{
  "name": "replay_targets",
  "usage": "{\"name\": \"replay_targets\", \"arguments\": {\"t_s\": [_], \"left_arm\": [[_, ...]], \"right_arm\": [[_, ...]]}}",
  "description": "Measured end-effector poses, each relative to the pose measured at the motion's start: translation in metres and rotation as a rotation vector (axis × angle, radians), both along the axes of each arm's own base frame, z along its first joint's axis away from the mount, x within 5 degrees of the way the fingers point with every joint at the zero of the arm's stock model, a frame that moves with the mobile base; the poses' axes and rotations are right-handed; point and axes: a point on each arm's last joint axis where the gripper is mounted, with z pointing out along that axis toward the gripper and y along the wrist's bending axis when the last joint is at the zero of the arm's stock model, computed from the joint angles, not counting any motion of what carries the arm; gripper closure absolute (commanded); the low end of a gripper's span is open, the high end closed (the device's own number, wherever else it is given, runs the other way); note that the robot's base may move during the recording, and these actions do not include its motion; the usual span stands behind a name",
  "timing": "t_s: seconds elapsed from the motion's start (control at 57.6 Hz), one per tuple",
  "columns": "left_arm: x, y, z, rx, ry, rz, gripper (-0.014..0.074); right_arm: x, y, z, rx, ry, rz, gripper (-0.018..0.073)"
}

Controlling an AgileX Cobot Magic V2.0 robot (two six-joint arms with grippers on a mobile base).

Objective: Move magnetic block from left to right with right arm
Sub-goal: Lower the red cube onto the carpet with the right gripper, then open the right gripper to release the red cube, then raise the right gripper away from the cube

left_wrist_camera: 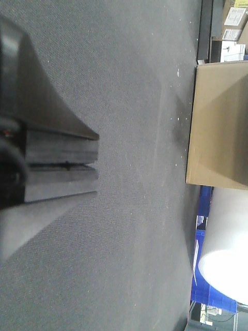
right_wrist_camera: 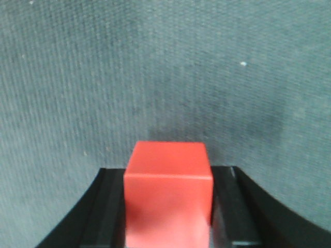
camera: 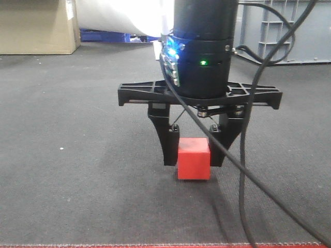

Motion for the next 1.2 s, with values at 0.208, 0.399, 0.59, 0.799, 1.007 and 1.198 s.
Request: {"name": "replay_targets", "arguments": {"t_s": [0.208, 0.399, 0.59, 0.799, 1.007, 1.198], "left_arm": [[0.000, 0.000, 0.000, 0.000, 0.000, 0.000, 0.0722], [0.000, 0.000, 0.000, 0.000, 0.000, 0.000, 0.0722], [0.000, 0.000, 0.000, 0.000, 0.000, 0.000, 0.0722], [0.000, 0.000, 0.000, 0.000, 0.000, 0.000, 0.0722], [0.000, 0.000, 0.000, 0.000, 0.000, 0.000, 0.0722], [0.000, 0.000, 0.000, 0.000, 0.000, 0.000, 0.0722]], "right_arm": [[0.000, 0.002, 0.001, 0.000, 0.000, 0.002, 0.0165], [0.000, 0.002, 0.001, 0.000, 0.000, 0.002, 0.0070], [0.000, 0.001, 0.001, -0.004, -0.004, 0.004, 0.0070], [-0.001, -0.001, 0.008, 0.000, -0.027, 0.009, 0.0070], [-0.007, -0.012, 0.041, 0.027, -0.124, 0.045, 0.0071], [-0.023, -0.028, 0.066, 0.058, -0.214, 0.139, 0.0101]]}}
